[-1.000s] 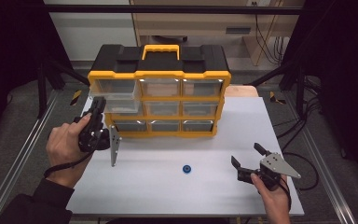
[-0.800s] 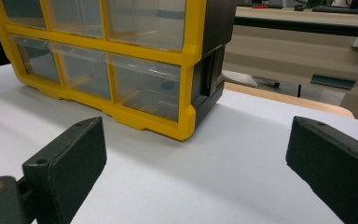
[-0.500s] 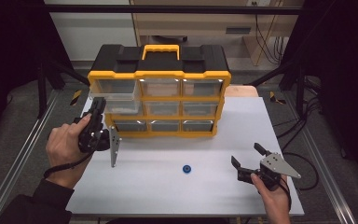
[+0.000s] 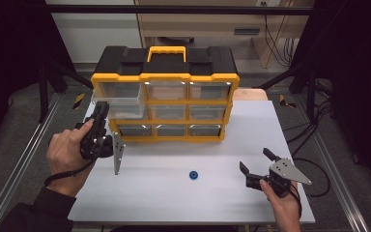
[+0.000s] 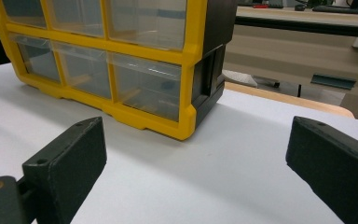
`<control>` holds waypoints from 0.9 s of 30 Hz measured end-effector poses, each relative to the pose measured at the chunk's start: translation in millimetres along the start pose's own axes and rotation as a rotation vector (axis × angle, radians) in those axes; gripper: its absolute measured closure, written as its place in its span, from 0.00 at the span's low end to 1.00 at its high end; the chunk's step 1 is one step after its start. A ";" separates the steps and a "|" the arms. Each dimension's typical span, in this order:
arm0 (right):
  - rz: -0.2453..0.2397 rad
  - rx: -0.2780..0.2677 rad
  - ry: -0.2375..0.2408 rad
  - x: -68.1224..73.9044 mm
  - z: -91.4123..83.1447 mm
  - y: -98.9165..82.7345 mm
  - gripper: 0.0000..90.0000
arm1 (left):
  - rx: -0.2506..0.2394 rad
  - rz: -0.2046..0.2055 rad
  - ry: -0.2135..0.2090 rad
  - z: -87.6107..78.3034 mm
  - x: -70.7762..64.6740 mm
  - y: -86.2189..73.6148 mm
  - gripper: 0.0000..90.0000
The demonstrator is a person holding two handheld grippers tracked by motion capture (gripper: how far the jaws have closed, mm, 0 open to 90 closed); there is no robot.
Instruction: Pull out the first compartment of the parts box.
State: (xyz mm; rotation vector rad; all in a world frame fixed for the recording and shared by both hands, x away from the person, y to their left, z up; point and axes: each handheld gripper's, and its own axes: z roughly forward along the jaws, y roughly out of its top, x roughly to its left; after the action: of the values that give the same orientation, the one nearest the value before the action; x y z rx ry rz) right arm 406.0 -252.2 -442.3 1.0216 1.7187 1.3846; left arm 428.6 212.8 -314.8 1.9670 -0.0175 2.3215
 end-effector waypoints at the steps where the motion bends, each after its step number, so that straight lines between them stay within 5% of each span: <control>1: 0.001 0.000 0.000 0.0 -0.1 0.0 0.06 | 0.000 -0.002 0.001 -1.3 0.1 0.0 0.91; 27: 0.000 0.001 0.003 0.6 1.2 -0.5 0.06 | 0.012 -0.011 -0.012 -18.2 -2.0 1.2 0.90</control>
State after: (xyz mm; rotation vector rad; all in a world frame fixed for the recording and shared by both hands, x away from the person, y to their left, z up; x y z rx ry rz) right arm 406.7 -251.2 -443.0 1.0206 1.7224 1.3859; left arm 411.0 212.8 -319.8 1.9809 0.0071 2.3088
